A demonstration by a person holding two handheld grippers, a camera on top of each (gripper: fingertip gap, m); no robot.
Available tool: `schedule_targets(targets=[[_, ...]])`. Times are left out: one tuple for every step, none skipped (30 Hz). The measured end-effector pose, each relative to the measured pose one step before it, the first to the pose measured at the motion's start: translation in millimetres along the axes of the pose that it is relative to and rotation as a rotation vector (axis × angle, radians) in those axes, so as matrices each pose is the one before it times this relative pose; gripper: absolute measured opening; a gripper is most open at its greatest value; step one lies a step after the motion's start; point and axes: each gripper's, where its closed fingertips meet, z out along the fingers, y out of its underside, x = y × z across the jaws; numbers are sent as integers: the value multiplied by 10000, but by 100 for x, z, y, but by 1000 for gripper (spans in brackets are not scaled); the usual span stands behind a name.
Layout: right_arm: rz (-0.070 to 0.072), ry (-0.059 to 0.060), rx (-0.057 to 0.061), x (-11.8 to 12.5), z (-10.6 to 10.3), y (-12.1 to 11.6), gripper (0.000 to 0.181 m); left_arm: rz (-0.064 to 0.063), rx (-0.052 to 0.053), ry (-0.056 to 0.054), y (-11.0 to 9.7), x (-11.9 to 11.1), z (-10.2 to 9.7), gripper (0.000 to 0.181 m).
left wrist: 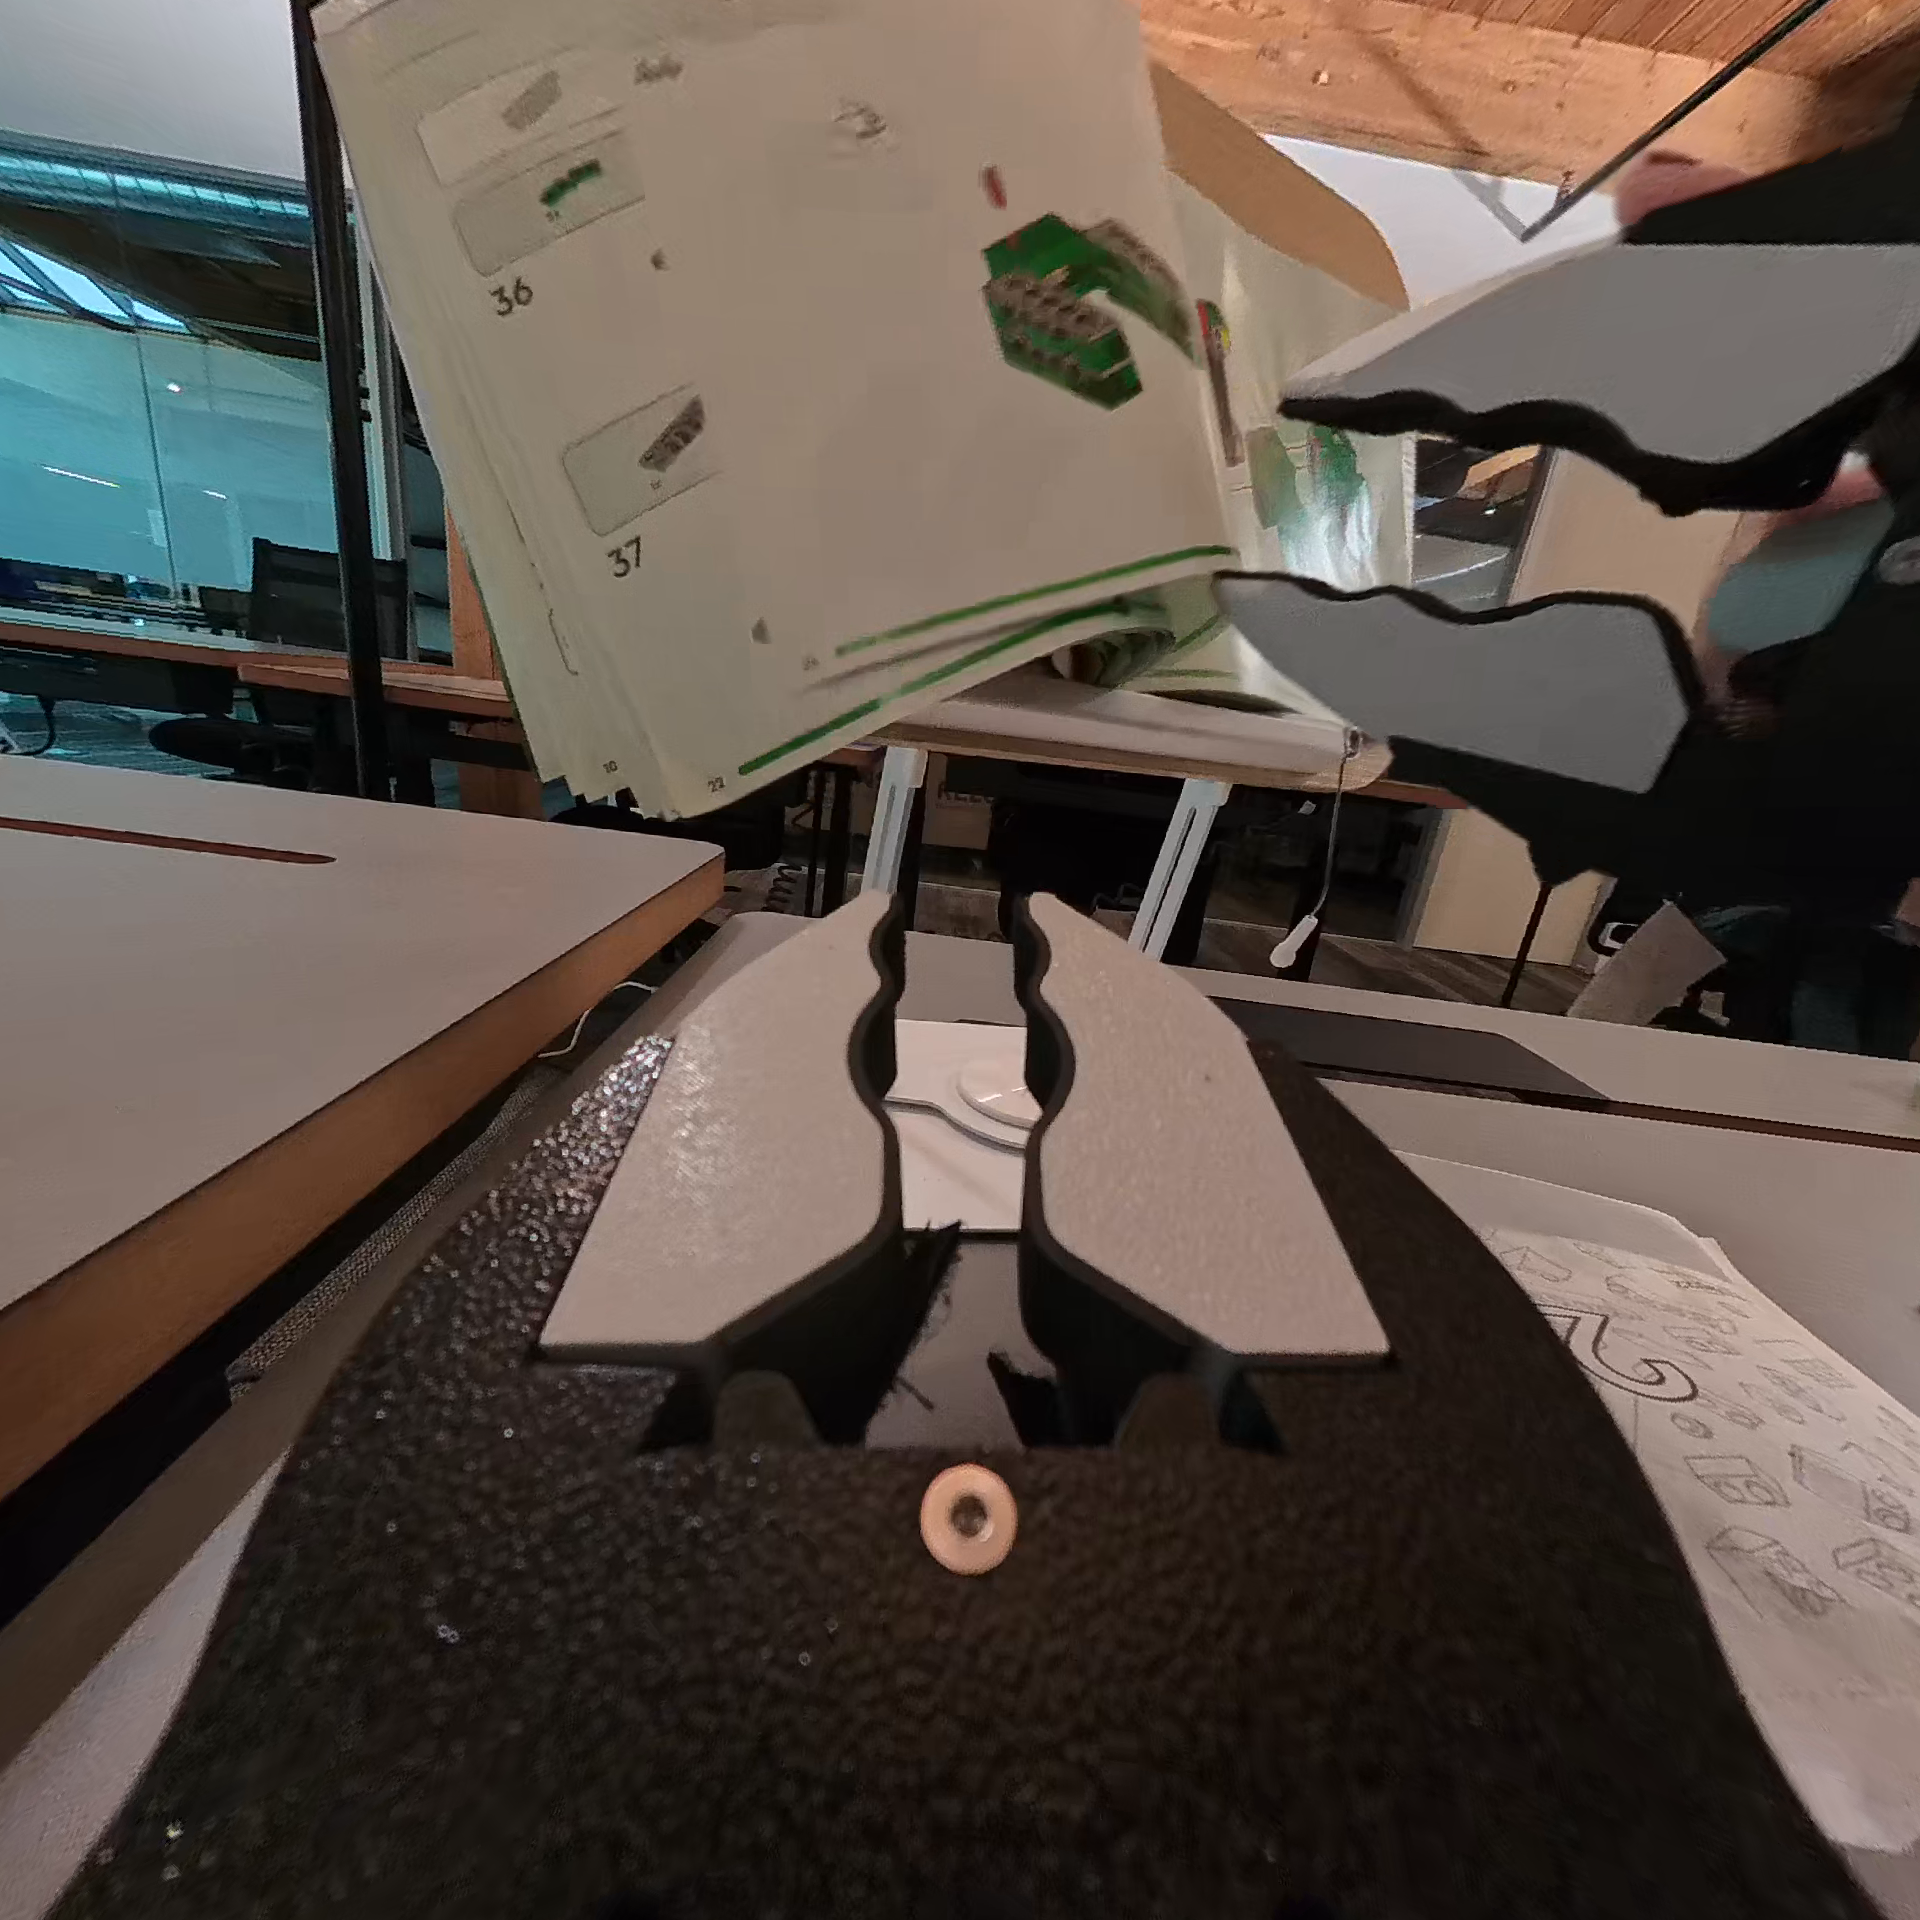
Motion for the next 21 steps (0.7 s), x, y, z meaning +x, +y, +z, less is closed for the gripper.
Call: schedule_targets(targets=[[368,187,-77,225,-245,344,29,-6,-13,2,25,5,21,19],[423,150,-84,179,-228,382,28,-9,-14,16,40,27,27,19],[463,116,-100,120,-223,430,28,-9,-13,25,26,48,18,19],[496,126,-104,132,-195,443,28,-5,-7,29,21,62,29,19],[522,130,-101,132,-189,459,28,3,-15,35,23,75,23,19],[527,120,-113,146,-174,482,28,8,-17,30,34,63,19,19],[516,122,-135,176,-148,530,28,6,-1,13,-4,45,3,19],[510,121,-148,208,-136,565,28,-1,7,13,1,26,0,19],[533,134,-146,286,-107,589,28,-11,3,11,-4,21,2,19],[572,110,-133,316,-106,600,28,-12,-9,15,14,12,8,19],[594,86,-129,343,-104,602,28,-12,-9,11,13,7,9,18],[589,112,-108,433,-97,566,28,-4,-7,4,12,1,7,18],[552,123,-56,509,-110,477,27,1,-8,8,16,5,16,18],[485,54,-33,421,-96,397,27,1,-16,14,17,24,10,18],[419,18,-65,361,-60,390,27,7,-8,11,16,23,10,18],[372,38,-84,359,-20,393,27,7,-6,8,5,22,14,18],[371,3,-49,311,-6,348,28,1,-10,14,16,20,2,18],[422,-42,-8,258,-3,274,27,-6,-7,13,11,14,7,18],[441,-39,8,271,4,236,28,-7,0,10,0,9,2,18],[381,1,0,312,-1,225,27,-9,5,4,-11,-10,0,18],[293,12,-6,293,13,211,27,-7,-2,6,2,4,2,18]])
